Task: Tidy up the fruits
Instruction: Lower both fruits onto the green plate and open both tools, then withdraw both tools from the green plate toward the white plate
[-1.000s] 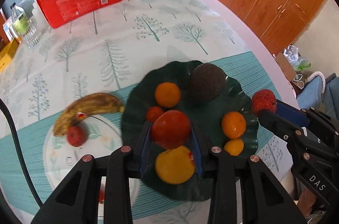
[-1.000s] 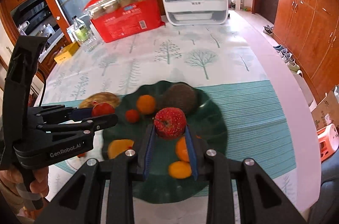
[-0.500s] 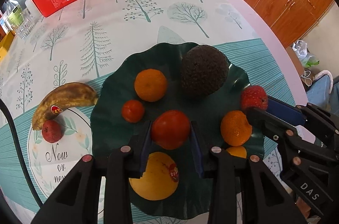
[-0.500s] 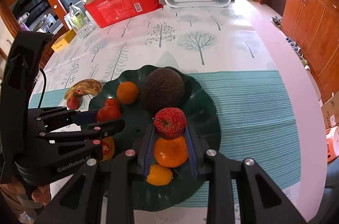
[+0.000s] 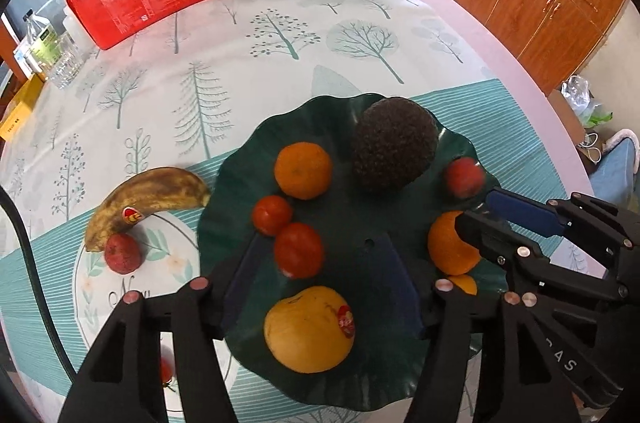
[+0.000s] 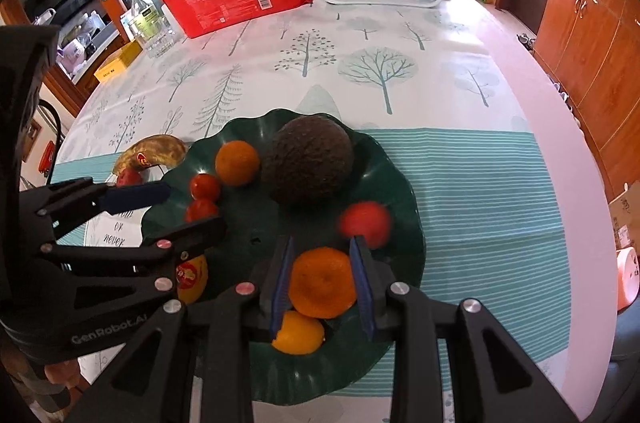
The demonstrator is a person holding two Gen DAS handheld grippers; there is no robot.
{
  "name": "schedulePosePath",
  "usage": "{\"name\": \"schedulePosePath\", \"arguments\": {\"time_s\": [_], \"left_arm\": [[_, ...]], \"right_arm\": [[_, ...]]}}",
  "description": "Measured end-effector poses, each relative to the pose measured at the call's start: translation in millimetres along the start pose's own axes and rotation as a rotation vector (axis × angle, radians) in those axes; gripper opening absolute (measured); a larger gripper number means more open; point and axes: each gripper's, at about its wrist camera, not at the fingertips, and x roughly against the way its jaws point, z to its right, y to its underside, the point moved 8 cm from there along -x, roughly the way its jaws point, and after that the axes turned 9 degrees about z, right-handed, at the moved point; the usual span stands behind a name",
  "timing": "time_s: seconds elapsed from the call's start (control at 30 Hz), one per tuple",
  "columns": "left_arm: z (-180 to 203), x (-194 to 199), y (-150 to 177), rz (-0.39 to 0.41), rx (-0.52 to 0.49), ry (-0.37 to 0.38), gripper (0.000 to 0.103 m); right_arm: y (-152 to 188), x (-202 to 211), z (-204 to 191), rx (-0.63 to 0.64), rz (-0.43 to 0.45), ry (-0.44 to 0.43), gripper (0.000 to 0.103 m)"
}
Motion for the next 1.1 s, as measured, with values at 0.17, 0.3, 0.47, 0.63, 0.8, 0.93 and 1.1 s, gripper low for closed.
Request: {"name": "schedulePosePath", "arguments": {"time_s": [0.17, 0.3, 0.47, 0.63, 0.8, 0.93, 1.1], "left_arm": [[-10.5, 8.5, 3.0, 0.008, 0.018, -0.012, 0.073], [-18.7, 16.0, 3.3, 0.018, 0.029, -0.031, 0.078], [-23.2, 24.1, 4.4, 0.029, 0.03, -0.036, 0.079], [-25.6, 33.9, 7.2, 0.04, 0.025, -0.039, 0.08], [-30.6, 42.9, 11.5, 0.044, 0.016, -0.051, 0.08], [-39.4, 52.8, 16.4, 0.041, 0.008, -0.061, 0.08], [-53.4, 67.0, 22.6, 0.038, -0.021, -0.075, 0.08]], "right_arm": [[0.4, 3.8, -2.6, -0.003, 0.005, -0.003, 0.03], [0.9, 6.8, -6.3, -0.006, 0.007, -0.005, 0.03], [1.7, 10.7, -11.0, -0.015, 0.012, -0.003, 0.03], [3.3, 16.1, -16.5, -0.021, 0.018, 0.0, 0.03], [6.5, 22.4, -24.5, -0.025, 0.022, 0.0, 0.03], [8.8, 27.7, -31.4, -0.036, 0.023, -0.003, 0.03], [13.3, 34.9, -41.3, -0.054, 0.033, 0.0, 0.03]]}}
